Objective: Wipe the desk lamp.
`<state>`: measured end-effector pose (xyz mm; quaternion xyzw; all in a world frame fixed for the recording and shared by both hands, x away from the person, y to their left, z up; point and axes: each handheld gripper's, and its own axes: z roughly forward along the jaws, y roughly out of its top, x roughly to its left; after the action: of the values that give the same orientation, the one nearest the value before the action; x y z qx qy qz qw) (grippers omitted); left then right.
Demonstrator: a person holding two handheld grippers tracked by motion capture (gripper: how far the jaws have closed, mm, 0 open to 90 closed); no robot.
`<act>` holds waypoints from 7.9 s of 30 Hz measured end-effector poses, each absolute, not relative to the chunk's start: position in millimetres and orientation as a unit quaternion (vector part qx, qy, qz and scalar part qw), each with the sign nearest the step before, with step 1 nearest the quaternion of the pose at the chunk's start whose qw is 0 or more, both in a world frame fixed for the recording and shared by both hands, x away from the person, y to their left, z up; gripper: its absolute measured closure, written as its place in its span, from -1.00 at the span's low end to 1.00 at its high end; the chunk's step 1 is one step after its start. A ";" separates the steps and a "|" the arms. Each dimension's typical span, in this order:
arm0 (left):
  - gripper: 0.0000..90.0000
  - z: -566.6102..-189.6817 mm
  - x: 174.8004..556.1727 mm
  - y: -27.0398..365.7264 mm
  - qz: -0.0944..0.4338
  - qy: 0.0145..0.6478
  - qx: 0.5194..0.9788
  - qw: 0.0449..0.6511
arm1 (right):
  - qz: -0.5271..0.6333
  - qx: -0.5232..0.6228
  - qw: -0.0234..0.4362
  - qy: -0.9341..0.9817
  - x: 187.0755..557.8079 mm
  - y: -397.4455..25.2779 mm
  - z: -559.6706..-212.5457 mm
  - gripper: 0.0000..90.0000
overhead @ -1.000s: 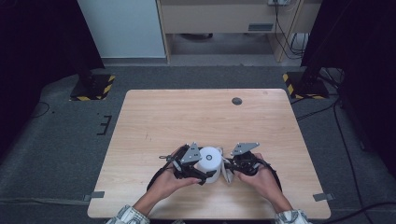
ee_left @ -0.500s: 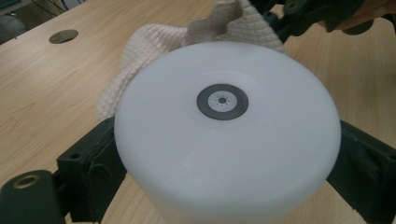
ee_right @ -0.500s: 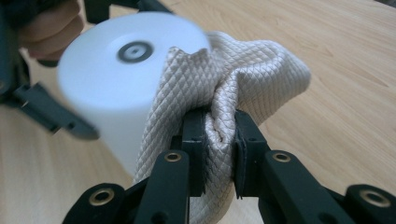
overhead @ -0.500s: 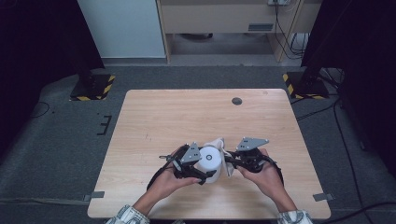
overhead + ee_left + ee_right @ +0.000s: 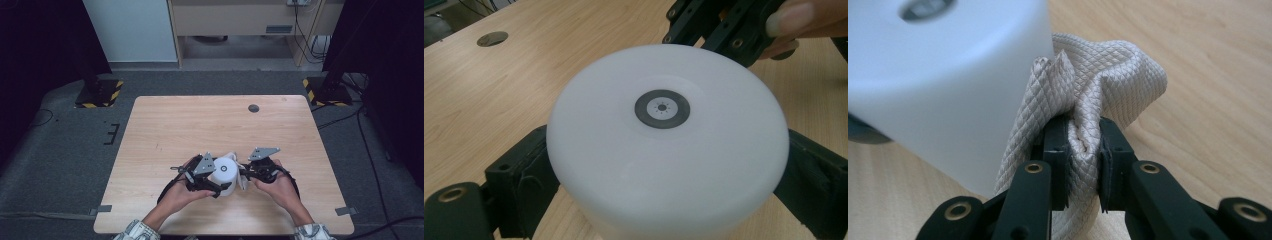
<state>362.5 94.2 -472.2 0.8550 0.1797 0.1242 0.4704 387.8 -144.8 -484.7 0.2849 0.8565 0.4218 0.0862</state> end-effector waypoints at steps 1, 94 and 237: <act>-0.83 -472.2 362.5 94.2 0.124 0.180 0.855 0.470 | 0.422 0.285 0.086 0.856 387.8 -144.8 -484.7 0.73; -0.84 -471.7 366.3 95.3 0.121 0.184 0.855 0.470 | 0.368 0.247 0.071 0.894 335.9 -129.5 -494.1 0.73; -0.83 -471.6 366.0 93.7 0.116 0.183 0.856 0.470 | 0.401 0.273 0.052 0.873 365.5 -148.3 -501.7 0.74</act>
<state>366.0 93.7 -471.6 0.8557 0.1826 0.1156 0.4701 365.5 -148.3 -501.7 0.2730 0.8728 0.4011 0.0522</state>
